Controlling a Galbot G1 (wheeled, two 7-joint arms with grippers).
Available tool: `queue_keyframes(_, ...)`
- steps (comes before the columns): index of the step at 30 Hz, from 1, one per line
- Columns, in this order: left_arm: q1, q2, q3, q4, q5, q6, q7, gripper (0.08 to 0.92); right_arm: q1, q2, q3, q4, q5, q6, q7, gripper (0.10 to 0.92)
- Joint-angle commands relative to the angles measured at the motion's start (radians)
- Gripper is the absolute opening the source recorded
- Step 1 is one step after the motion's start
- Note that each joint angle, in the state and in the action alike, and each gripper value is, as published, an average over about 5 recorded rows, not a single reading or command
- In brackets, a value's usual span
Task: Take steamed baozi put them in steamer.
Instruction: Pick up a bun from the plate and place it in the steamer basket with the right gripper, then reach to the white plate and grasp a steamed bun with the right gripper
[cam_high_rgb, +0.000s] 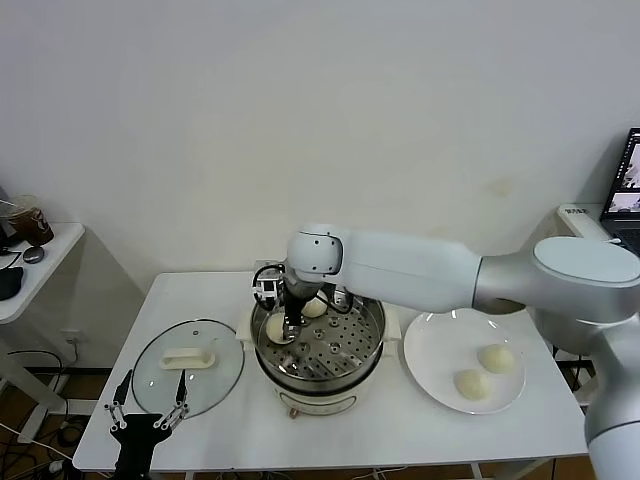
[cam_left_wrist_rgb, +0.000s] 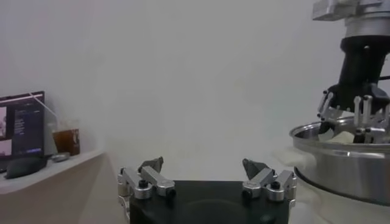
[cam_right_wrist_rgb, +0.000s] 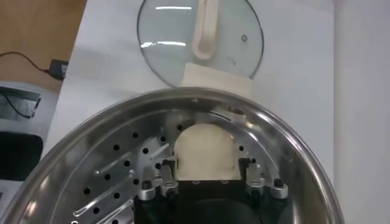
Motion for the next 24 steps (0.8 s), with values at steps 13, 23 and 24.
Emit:
queue_keyframes(13, -0.026, 0.008, 0.005, 0.007, -0.002, 0.002, 0.000, 0.823, 0.260, -0.496, -0.001, 0.267, -0.226, 0.281, -0.414, 0.823)
queue_keyframes(23, -0.034, 0.007, 0.007, 0.032, -0.002, -0.005, -0.003, 0.823, 0.063, -0.860, 0.059, 0.327, -0.509, 0.478, -0.471, 0.823)
queue_keyframes(24, -0.035, 0.007, 0.008, 0.034, -0.002, -0.005, -0.003, 0.823, 0.028, -0.876, 0.073, 0.328, -0.535, 0.488, -0.468, 0.823)
